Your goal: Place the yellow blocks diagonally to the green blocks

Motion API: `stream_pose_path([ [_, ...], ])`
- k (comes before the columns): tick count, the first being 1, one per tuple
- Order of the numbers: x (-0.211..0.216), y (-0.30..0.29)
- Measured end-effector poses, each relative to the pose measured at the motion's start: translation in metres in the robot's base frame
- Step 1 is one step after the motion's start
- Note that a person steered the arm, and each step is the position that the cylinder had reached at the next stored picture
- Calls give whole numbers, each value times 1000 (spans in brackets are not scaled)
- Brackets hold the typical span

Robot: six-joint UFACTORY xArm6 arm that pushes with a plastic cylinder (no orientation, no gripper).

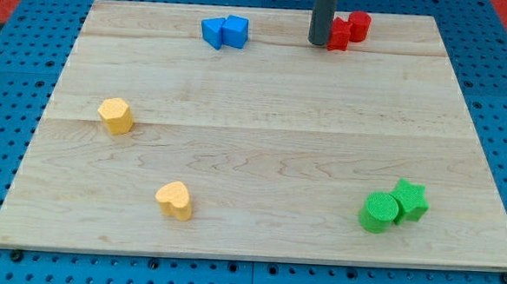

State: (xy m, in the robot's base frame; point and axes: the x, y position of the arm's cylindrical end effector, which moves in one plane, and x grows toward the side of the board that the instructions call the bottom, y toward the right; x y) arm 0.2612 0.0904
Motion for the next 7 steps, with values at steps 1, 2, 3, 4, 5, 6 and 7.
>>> stream_pose_path([
  [1,-6,0],
  [2,-6,0],
  [3,37,-7],
  [4,61,-8],
  [5,62,-9],
  [6,62,10],
  [7,62,16],
])
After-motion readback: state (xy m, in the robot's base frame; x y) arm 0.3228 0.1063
